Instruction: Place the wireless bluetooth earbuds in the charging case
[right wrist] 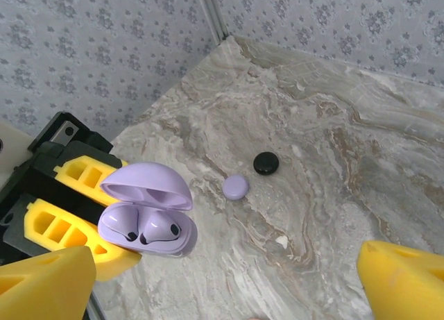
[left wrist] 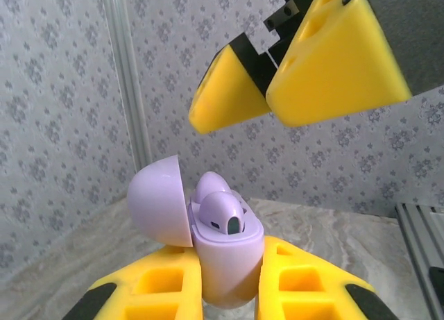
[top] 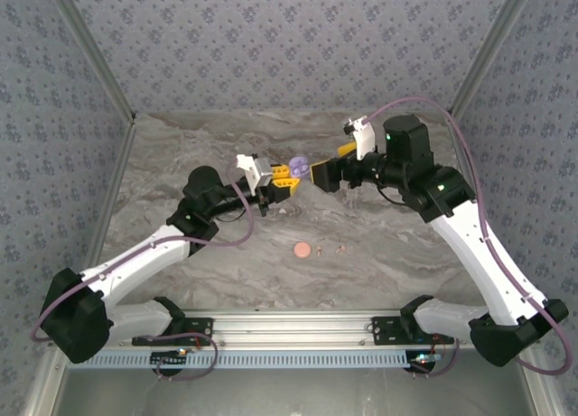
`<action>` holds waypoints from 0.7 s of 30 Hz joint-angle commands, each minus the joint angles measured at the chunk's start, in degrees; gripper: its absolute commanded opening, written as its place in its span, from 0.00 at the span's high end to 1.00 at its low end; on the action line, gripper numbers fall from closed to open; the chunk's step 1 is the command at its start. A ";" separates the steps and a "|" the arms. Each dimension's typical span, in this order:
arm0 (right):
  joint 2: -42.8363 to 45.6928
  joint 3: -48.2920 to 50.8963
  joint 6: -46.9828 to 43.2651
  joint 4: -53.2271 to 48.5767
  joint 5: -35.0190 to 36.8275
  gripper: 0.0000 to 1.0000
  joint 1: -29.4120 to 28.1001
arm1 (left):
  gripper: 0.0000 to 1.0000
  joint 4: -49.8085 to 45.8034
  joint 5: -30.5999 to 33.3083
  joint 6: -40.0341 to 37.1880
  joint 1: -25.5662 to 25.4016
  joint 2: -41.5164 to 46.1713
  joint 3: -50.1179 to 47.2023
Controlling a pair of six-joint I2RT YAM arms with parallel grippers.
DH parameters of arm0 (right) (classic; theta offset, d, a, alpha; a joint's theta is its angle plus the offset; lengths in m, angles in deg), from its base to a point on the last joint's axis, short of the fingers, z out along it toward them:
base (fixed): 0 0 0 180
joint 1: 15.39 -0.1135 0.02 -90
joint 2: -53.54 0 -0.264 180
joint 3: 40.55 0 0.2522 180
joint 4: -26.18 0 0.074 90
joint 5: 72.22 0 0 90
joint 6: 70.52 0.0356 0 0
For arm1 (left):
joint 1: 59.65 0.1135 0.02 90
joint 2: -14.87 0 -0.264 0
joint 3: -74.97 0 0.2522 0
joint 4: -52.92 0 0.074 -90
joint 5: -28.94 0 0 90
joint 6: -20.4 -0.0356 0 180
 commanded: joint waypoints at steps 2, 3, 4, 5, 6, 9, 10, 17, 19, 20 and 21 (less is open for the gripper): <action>-0.37 -4.12 0.57 -0.03 -1.38 0.00 0.38 | 1.00 3.17 -2.12 -4.42 -0.15 -0.54 4.73; -0.63 -4.42 0.31 -0.52 -1.02 0.00 0.38 | 1.00 2.98 -2.31 -4.47 -0.14 -0.73 5.01; -0.76 -4.53 0.24 -0.86 -0.52 0.00 0.39 | 1.00 2.96 -2.46 -4.45 -0.11 -0.91 5.29; -0.72 -4.36 0.33 -0.70 -0.04 0.00 0.38 | 1.00 2.96 -2.56 -4.24 -0.18 -1.09 5.31; -0.57 -4.15 0.47 -0.53 0.18 0.00 0.38 | 1.00 2.96 -2.67 -3.94 -0.13 -1.12 5.44; 0.04 -3.23 1.17 1.15 -1.92 0.00 1.08 | 1.00 2.42 -2.75 -2.80 -0.19 -1.04 5.37; 0.45 -2.27 2.33 3.79 -5.00 0.00 1.98 | 1.00 2.10 -2.99 -2.38 -0.19 -0.96 5.38; -1.88 -0.14 7.43 10.03 -19.40 0.00 3.68 | 1.00 2.87 -4.73 0.13 -0.20 -1.19 5.20; -3.37 -0.39 7.68 10.36 -20.77 0.00 2.84 | 1.00 3.05 -5.11 0.41 -0.27 -1.50 5.32; -4.08 -0.47 7.80 10.99 -21.80 0.00 2.19 | 1.00 3.05 -5.22 0.63 -0.26 -1.69 5.42; -4.46 -0.58 7.93 11.67 -22.46 0.00 1.68 | 1.00 3.05 -5.39 0.69 -0.21 -1.89 5.54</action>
